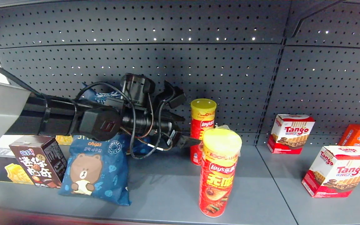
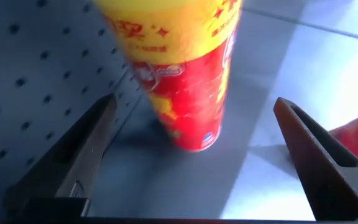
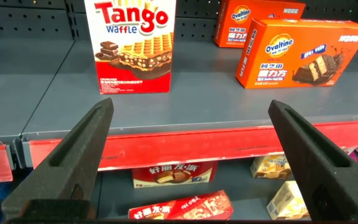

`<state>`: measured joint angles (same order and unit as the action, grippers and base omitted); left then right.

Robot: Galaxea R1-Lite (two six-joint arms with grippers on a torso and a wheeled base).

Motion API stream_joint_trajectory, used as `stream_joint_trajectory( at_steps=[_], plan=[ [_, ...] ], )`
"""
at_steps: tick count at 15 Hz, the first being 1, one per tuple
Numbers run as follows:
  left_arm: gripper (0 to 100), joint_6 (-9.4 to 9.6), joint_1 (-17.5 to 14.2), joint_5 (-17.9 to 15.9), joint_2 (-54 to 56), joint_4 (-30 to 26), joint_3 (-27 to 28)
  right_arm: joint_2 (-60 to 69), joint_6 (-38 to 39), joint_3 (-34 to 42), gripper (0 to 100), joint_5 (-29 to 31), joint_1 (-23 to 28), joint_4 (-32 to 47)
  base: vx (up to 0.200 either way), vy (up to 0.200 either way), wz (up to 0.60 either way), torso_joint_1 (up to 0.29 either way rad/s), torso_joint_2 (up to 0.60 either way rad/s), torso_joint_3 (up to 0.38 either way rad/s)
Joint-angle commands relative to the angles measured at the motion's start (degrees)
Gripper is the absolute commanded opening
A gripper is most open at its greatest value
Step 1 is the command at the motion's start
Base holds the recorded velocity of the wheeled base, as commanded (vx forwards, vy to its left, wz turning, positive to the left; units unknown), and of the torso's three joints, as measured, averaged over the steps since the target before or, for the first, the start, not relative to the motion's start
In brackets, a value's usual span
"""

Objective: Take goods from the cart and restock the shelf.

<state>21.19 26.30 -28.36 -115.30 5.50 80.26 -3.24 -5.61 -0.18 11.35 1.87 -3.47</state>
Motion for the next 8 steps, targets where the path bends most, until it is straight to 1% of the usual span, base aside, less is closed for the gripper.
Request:
stream_joint_trajectory(
  at_steps=[1,5,6,8],
  plan=[
    [100,-0.09,0.42,1.81,0.60,0.04,-0.11,-0.10,-0.02,0.01,100,-0.01,-0.02,-0.04,0.000,0.000,0.00,0.000,0.00,0.000],
    [100,-0.09,0.42,2.69,0.25,0.04,0.60,-0.10,0.07,0.01,100,-0.01,-0.02,-0.04,0.000,0.000,0.00,0.000,0.00,0.000],
    [100,-0.09,0.42,4.62,-0.63,0.04,1.30,-0.10,-0.02,0.01,100,-0.01,-0.02,0.05,0.000,0.000,0.00,0.000,0.00,0.000],
    [100,-0.01,0.34,6.56,-0.98,0.04,1.74,-0.10,-0.02,0.01,100,-0.01,-0.02,0.05,0.000,0.000,0.00,0.000,0.00,0.000]
  ],
)
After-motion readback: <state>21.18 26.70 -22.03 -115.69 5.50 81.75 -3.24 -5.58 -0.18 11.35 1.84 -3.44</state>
